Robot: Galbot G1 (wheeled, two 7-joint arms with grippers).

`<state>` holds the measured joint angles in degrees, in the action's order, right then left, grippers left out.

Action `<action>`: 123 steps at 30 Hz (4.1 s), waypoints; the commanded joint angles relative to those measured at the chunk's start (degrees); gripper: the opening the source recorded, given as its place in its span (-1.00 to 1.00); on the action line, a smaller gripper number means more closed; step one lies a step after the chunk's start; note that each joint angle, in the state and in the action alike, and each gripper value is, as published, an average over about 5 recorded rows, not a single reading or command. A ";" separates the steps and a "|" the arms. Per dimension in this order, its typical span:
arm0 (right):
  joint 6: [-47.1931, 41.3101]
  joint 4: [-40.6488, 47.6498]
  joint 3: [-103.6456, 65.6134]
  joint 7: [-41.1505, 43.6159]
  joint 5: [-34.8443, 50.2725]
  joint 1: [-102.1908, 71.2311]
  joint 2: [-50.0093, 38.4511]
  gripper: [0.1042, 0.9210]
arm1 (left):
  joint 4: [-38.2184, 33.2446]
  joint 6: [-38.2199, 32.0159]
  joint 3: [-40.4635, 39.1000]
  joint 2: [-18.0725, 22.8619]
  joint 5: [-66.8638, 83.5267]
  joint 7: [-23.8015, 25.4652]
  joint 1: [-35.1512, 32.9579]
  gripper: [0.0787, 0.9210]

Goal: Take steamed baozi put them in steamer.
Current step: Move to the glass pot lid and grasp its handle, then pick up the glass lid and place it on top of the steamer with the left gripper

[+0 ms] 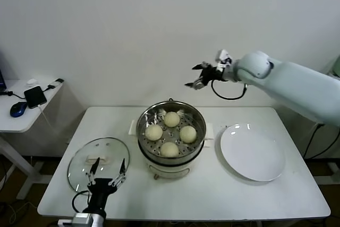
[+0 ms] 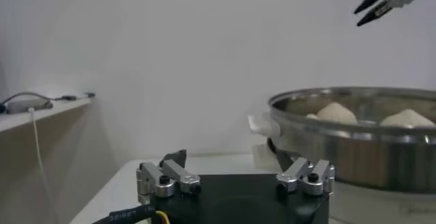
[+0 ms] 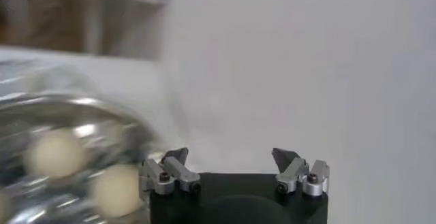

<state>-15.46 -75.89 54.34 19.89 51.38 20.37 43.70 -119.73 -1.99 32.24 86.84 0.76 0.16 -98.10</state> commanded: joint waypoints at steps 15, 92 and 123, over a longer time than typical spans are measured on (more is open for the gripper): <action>20.88 -15.42 -97.33 -12.87 -21.76 -101.01 7.64 0.76 | 1.91 -5.41 2.19 -2.93 -3.35 -0.62 4.68 0.77; 25.41 -15.81 -88.76 -17.75 -30.74 -106.02 22.46 0.76 | 43.12 4.62 1.88 -11.52 -77.32 -26.17 22.00 0.07; 20.88 -19.27 -93.34 -16.40 -39.21 -104.74 25.90 0.76 | 14.09 9.32 4.70 -17.61 -60.33 -15.36 17.14 -0.88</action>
<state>8.01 -94.37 -36.44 1.92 17.82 -84.81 66.76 -97.03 6.79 35.96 71.79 -64.47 -18.08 -79.56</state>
